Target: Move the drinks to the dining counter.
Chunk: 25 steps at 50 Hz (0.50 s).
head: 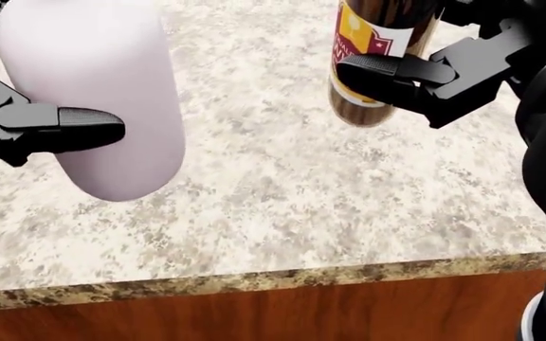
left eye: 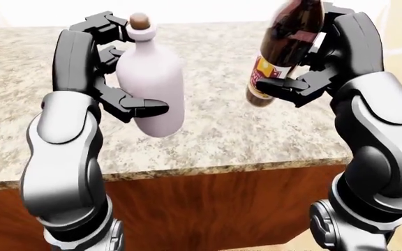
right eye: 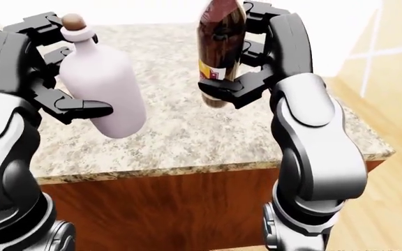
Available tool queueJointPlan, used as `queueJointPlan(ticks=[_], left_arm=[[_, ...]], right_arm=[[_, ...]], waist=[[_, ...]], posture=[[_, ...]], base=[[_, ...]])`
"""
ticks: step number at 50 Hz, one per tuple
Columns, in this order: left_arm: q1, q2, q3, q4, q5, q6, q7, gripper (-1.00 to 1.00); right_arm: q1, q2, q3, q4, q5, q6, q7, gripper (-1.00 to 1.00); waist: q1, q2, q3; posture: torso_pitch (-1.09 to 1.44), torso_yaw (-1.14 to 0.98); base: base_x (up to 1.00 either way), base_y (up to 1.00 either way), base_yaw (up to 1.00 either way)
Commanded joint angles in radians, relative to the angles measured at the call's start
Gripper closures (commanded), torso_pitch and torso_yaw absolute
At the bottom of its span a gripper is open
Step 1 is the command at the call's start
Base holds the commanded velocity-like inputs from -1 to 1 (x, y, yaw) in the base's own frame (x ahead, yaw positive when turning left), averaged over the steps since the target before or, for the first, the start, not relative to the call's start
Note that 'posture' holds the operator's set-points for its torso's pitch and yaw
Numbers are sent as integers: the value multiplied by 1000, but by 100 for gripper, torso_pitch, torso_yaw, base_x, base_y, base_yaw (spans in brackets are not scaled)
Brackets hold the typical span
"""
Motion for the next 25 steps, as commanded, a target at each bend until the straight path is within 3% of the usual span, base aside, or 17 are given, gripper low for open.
queueJointPlan(ticks=[1, 25], left_arm=[[-27, 7, 15, -5, 18, -69, 11, 100], [10, -11, 38, 246, 11, -291, 77, 100]], right_arm=[[-45, -9, -21, -36, -9, -58, -12, 100], [-39, -3, -16, -32, -18, -67, -11, 100]], waist=[[1, -1, -34], [-6, 9, -50]], posture=[[0, 0], [0, 0]], base=[[0, 0, 0], [0, 0, 0]])
